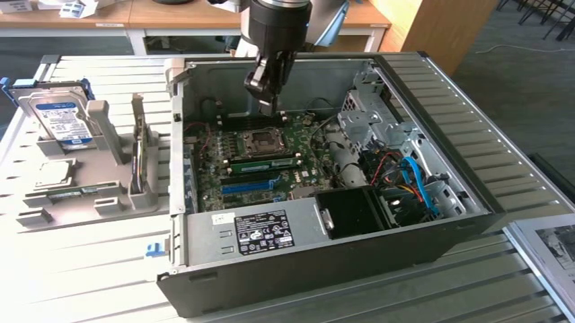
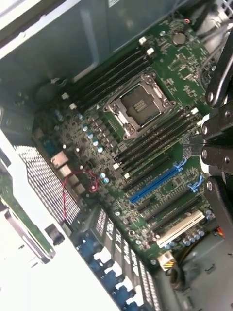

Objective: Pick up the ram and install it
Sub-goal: 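Press down the ram until it locks into place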

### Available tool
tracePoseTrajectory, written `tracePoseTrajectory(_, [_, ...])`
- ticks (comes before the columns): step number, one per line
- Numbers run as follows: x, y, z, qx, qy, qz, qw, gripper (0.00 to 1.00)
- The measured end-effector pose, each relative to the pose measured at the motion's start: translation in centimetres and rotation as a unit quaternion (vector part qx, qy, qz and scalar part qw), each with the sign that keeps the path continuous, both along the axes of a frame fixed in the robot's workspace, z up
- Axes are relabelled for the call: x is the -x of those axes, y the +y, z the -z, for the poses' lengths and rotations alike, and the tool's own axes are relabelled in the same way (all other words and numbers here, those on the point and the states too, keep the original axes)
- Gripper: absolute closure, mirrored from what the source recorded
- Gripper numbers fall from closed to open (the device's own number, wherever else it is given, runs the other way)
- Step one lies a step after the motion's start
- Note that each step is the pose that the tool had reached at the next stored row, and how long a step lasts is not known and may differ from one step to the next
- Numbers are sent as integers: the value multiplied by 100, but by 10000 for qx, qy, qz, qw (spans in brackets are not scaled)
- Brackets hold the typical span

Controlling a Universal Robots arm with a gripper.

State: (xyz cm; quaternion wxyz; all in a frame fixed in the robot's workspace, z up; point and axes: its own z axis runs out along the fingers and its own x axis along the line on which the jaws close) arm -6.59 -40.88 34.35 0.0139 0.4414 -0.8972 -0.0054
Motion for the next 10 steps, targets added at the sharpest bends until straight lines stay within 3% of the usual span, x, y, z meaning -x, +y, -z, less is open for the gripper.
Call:
tracePoseTrajectory(5, [0, 0, 1, 0, 0, 381, 9993, 90])
tracePoseTrajectory(10, [0, 0, 1, 0, 0, 745, 9972, 90])
